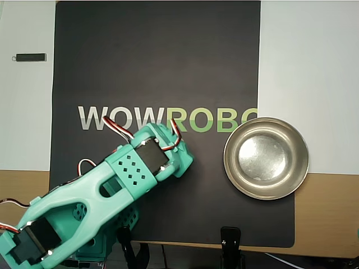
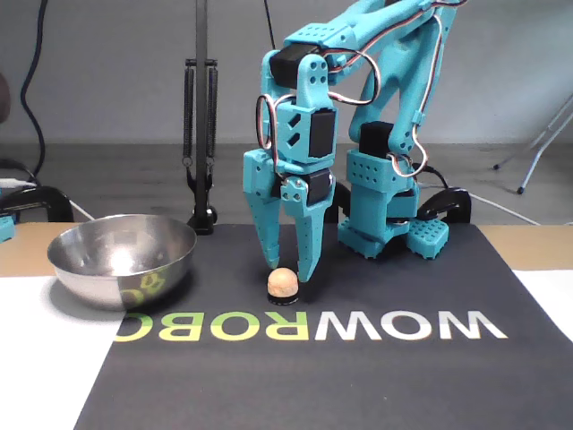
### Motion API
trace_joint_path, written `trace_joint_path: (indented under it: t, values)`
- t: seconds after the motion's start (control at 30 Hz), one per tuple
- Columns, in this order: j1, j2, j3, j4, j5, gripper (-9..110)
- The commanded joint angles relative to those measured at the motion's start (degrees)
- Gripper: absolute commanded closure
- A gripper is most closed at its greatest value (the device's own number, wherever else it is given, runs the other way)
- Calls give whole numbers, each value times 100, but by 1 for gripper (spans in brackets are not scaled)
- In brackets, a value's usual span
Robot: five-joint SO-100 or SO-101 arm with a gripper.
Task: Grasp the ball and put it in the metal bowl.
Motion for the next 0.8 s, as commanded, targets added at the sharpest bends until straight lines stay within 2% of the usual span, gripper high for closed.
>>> trace_joint_path:
  t: [0.0, 0.77]
  values:
    - [-18, -9, -246, -44, -18, 47]
    - [-9, -466, -255, -448, -9, 47]
